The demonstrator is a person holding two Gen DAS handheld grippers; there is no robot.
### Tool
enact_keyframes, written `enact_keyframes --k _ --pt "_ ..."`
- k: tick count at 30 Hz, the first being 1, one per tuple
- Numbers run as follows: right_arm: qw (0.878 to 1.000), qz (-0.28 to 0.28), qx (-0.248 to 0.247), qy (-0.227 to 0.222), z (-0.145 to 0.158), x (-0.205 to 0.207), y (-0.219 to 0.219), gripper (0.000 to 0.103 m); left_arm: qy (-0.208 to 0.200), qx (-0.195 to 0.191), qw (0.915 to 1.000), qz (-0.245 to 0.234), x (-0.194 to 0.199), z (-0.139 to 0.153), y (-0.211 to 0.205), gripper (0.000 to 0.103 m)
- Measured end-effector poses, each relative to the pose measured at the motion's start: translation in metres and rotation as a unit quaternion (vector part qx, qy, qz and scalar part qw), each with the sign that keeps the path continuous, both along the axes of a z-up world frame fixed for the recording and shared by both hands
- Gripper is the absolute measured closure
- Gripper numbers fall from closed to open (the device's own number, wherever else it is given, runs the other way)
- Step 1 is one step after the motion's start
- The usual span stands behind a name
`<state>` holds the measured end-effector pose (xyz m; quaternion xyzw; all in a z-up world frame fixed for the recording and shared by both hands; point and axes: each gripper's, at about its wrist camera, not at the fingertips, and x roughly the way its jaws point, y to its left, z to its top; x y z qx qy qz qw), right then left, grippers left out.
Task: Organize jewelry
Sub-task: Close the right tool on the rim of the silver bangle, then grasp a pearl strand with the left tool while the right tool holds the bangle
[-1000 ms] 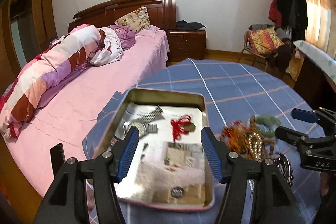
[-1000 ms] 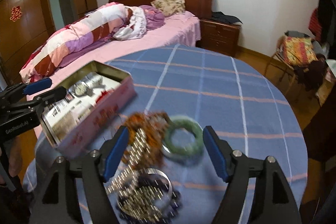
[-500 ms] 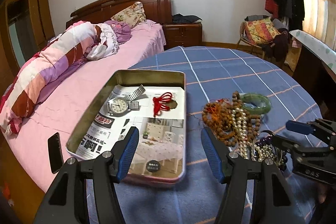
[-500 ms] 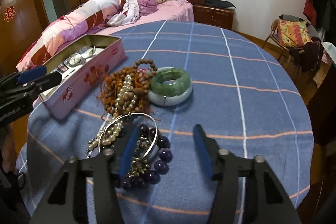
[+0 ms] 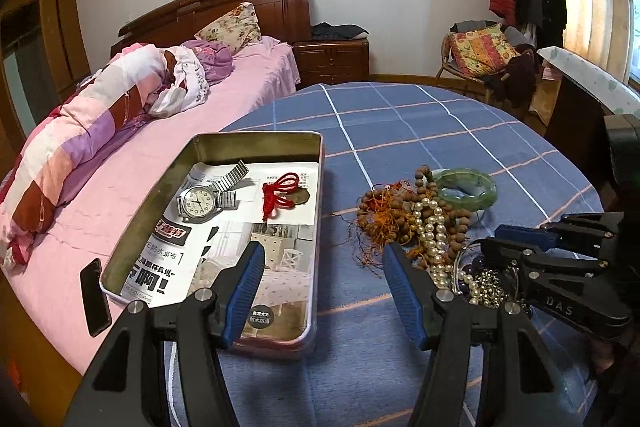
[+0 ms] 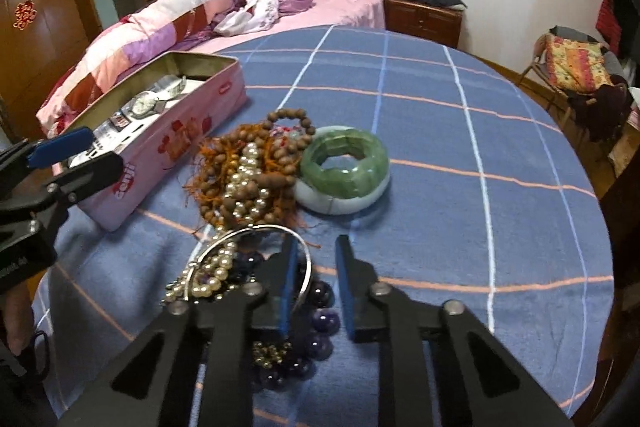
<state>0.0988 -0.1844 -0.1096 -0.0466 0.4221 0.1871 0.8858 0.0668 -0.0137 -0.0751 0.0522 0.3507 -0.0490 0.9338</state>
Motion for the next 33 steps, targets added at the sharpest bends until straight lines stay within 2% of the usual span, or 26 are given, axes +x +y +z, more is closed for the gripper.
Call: enact_keyframes --k 3,7,9,12,13,23,28,33 --pt "1.000 0.011 0.007 0.005 0.000 -0.001 0.000 0.090 0.004 -0.003 1.0000 0.000 0.001 -0.001 0.000 0.041" --pt "0.999 0.012 0.026 0.015 0.000 0.000 -0.004 0.087 0.006 -0.002 1.0000 -0.002 0.001 -0.002 -0.002 0.041" --pt "1.000 0.016 0.021 0.012 0.000 -0.001 -0.001 0.087 0.008 -0.001 1.0000 -0.002 0.001 -0.003 -0.003 0.041" --pt "0.999 0.025 0.020 0.005 0.002 -0.006 0.002 0.096 0.011 -0.001 0.9999 -0.004 0.001 -0.006 -0.005 0.041" --pt "0.999 0.024 0.021 -0.001 0.003 -0.008 0.002 0.096 0.011 -0.002 0.9999 -0.004 0.001 -0.006 -0.006 0.041" --pt "0.997 -0.031 0.051 -0.047 0.023 -0.020 -0.031 0.095 0.014 -0.014 0.9996 -0.021 0.001 -0.003 -0.019 0.041" --pt "0.996 -0.053 0.058 -0.052 0.025 -0.021 -0.044 0.095 0.011 -0.005 0.9982 -0.058 -0.002 -0.005 -0.044 0.041" --pt "0.995 -0.064 0.069 -0.045 0.019 -0.018 -0.054 0.095 0.036 0.009 0.9967 -0.072 0.003 -0.022 -0.061 0.041"
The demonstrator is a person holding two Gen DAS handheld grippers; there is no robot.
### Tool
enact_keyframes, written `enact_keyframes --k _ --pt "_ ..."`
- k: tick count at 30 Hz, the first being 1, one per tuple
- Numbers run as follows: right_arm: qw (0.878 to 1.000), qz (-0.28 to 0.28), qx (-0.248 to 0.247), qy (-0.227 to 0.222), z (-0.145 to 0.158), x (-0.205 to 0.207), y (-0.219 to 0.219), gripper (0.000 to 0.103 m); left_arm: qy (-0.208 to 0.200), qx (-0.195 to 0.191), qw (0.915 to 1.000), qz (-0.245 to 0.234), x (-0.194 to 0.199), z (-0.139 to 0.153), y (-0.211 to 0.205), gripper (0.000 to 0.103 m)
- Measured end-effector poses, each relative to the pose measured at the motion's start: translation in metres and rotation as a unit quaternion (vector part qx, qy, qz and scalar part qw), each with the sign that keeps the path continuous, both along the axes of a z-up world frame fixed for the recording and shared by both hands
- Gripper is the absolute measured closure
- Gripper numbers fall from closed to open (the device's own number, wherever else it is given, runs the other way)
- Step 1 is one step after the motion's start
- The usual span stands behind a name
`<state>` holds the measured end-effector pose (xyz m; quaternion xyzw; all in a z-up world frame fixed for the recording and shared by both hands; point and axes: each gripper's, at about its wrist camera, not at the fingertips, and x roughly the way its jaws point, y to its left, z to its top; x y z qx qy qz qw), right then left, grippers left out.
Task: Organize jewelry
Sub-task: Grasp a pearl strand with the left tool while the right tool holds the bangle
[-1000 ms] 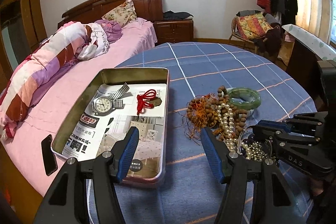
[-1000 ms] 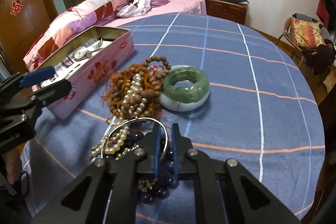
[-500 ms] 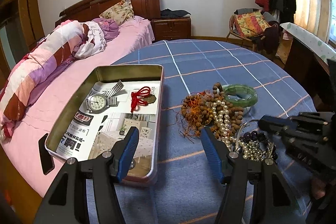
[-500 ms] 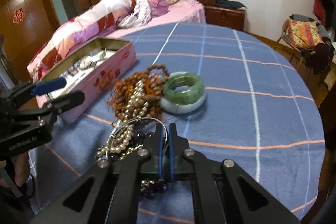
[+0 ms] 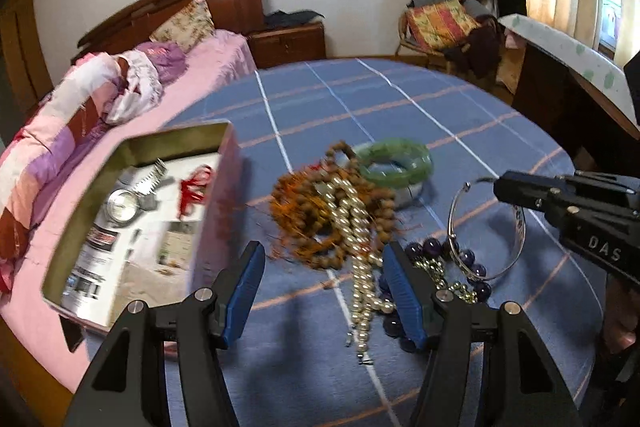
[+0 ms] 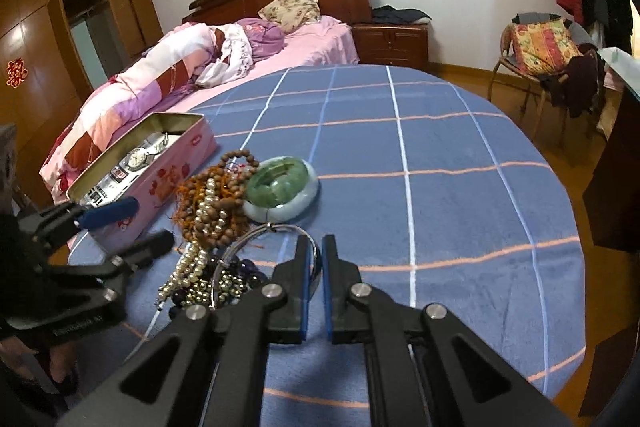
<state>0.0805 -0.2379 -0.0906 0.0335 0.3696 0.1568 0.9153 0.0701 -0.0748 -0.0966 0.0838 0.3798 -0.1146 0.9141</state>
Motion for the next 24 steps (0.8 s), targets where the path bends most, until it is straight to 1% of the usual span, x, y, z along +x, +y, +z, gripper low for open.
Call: enact_keyframes --k 2,3,4,5,6,8,11,14,16,17,18,21,24 --pt "1.000 0.001 0.004 0.000 -0.001 0.000 0.000 0.095 0.013 -0.001 0.9999 -0.003 0.006 -0.006 -0.003 0.042" --pt "1.000 0.002 0.005 0.000 -0.001 0.001 0.001 0.095 0.016 -0.002 0.9999 -0.003 0.008 -0.008 -0.003 0.051" --pt "1.000 0.002 0.006 -0.001 -0.001 0.000 0.001 0.095 0.023 -0.002 0.9997 -0.004 0.012 -0.011 -0.004 0.057" --pt "1.000 0.003 0.007 -0.001 -0.001 0.000 0.001 0.095 0.031 -0.005 0.9995 -0.008 0.016 -0.014 -0.005 0.066" --pt "1.000 0.003 0.009 -0.001 -0.001 0.000 0.001 0.095 0.041 -0.010 0.9991 -0.009 0.019 -0.017 -0.004 0.071" --pt "1.000 0.002 0.009 -0.001 -0.001 -0.001 0.000 0.094 0.053 -0.018 0.9983 -0.012 0.023 -0.019 -0.005 0.072" --pt "1.000 0.001 0.010 -0.001 -0.002 -0.001 -0.002 0.094 0.058 -0.025 0.9979 -0.014 0.025 -0.019 -0.007 0.072" --pt "1.000 0.003 0.008 -0.002 -0.003 -0.002 -0.002 0.094 0.056 -0.025 0.9980 -0.016 0.026 -0.019 -0.008 0.072" --pt "1.000 0.004 0.006 -0.002 -0.004 -0.002 -0.002 0.094 0.051 -0.016 0.9984 -0.021 0.025 -0.018 -0.012 0.072" --pt "1.000 0.003 0.007 -0.001 -0.004 -0.002 -0.003 0.094 0.051 -0.018 0.9982 -0.025 0.024 -0.018 -0.012 0.082" --pt "1.000 0.003 0.008 0.000 -0.004 -0.002 -0.002 0.095 0.053 -0.023 0.9979 -0.030 0.023 -0.017 -0.013 0.097" --pt "1.000 0.002 0.008 0.000 -0.004 -0.002 -0.002 0.095 0.062 -0.040 0.9967 -0.035 0.016 -0.015 -0.008 0.097" --pt "1.000 0.002 0.009 0.001 -0.004 -0.002 -0.001 0.095 0.071 -0.049 0.9958 -0.032 0.010 -0.015 -0.004 0.097"
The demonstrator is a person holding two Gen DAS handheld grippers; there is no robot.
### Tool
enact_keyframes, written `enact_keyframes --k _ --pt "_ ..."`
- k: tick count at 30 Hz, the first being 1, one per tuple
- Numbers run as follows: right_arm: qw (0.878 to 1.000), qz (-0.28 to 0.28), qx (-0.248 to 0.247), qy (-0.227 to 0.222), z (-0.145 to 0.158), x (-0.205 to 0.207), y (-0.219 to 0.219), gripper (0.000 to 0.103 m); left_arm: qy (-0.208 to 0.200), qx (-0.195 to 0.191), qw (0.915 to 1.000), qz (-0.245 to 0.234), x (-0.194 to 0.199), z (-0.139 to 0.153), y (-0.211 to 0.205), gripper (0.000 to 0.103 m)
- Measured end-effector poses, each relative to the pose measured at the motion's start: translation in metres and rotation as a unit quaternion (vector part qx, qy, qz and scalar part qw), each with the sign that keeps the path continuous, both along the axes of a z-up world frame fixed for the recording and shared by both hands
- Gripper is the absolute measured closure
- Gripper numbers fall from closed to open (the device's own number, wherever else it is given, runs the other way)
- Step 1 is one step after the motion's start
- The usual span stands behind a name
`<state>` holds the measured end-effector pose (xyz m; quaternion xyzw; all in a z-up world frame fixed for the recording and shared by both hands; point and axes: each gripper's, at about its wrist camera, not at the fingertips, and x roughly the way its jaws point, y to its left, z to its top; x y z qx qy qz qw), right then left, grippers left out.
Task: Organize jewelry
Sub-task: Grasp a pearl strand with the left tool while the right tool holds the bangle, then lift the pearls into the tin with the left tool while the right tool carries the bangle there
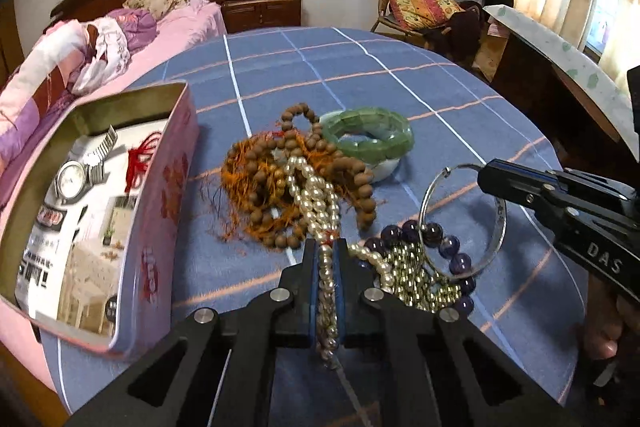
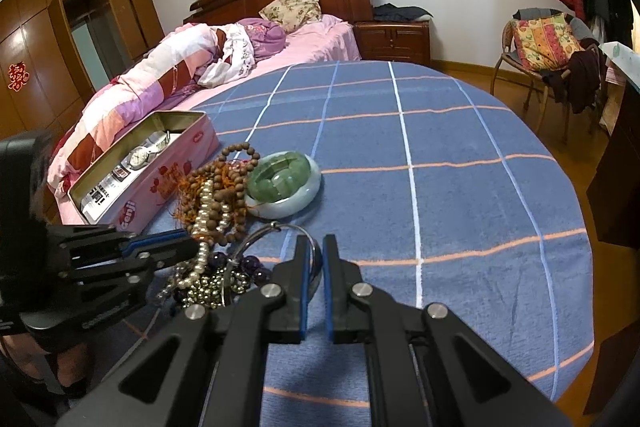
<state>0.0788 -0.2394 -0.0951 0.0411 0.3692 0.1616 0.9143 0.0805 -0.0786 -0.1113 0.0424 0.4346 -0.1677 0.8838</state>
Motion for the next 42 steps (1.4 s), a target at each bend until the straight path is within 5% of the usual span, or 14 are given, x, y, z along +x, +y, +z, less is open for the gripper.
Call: enact_keyframes --k 4,8,12,14,17,21,35,42 --pt "1.000 0.000 0.000 0.002 0.000 -0.001 -0.001 0.095 0.006 -0.001 1.0000 0.001 -0.006 -0.003 0.002 0.093" --pt "1.000 0.001 -0.001 0.001 0.001 -0.001 -0.001 0.095 0.004 0.009 0.9998 0.018 -0.004 -0.004 0.005 0.061" --pt "1.000 0.001 -0.002 0.002 0.000 -0.001 0.000 0.095 0.006 0.007 0.9998 0.019 0.002 -0.007 0.005 0.059" --pt "1.000 0.001 -0.002 0.002 -0.001 0.000 0.000 0.095 0.007 0.014 0.9997 0.017 0.003 -0.009 0.002 0.059" --pt "1.000 0.000 -0.001 0.003 -0.001 -0.001 0.000 0.095 0.007 0.018 0.9998 0.001 -0.002 -0.009 -0.002 0.090" --pt "1.000 -0.001 0.000 0.002 0.000 -0.001 0.001 0.094 0.021 0.007 0.9997 -0.013 -0.013 -0.005 0.000 0.098" --pt "1.000 0.002 0.010 -0.015 0.014 -0.006 0.001 0.093 -0.092 -0.032 0.9952 -0.004 -0.040 0.079 0.028 0.098" --pt "0.999 0.007 0.020 -0.034 0.030 -0.009 0.003 0.093 -0.116 -0.031 0.9927 0.012 -0.037 0.092 0.044 0.098"
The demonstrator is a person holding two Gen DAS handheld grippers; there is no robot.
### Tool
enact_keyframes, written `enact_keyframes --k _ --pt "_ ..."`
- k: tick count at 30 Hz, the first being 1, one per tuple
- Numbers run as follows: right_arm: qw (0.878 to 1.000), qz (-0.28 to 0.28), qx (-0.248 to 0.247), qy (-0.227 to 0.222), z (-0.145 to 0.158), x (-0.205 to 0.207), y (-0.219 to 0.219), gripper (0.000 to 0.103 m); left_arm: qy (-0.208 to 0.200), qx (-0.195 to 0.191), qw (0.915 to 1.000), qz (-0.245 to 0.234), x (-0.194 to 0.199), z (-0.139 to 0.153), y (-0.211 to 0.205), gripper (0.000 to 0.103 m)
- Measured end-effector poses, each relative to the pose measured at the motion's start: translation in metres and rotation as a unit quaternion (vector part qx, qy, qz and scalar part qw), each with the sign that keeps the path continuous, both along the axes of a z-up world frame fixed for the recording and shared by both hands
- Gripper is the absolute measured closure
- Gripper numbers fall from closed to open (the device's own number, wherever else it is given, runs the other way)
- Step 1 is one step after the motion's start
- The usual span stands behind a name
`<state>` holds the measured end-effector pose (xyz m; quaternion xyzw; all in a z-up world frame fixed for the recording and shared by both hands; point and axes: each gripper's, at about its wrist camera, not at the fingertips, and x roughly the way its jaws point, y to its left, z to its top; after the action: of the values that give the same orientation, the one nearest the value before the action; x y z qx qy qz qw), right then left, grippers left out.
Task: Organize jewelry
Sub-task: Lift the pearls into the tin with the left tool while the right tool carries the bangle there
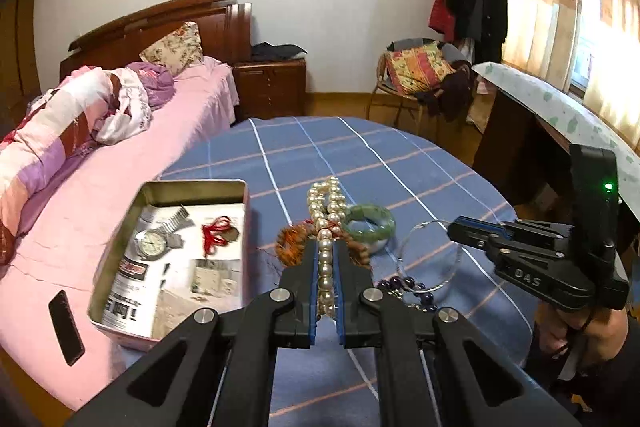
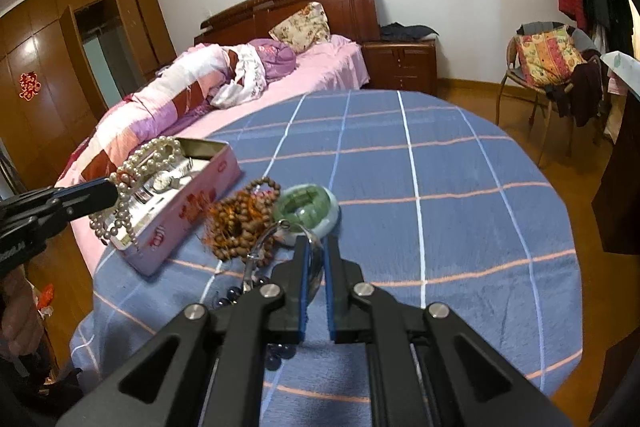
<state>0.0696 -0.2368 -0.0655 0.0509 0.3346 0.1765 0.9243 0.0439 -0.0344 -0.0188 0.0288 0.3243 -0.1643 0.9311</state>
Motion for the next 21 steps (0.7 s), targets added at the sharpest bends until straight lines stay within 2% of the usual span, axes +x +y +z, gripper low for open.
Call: enact_keyframes --k 10,21 --pt "1.000 0.017 0.009 -0.020 0.022 0.001 0.017 0.093 -0.017 0.020 0.9986 0.046 0.014 0.008 0.040 0.098" --pt "0.996 0.075 0.003 -0.043 0.055 0.018 0.063 0.093 -0.014 0.041 0.9936 0.104 0.031 0.002 0.093 0.098"
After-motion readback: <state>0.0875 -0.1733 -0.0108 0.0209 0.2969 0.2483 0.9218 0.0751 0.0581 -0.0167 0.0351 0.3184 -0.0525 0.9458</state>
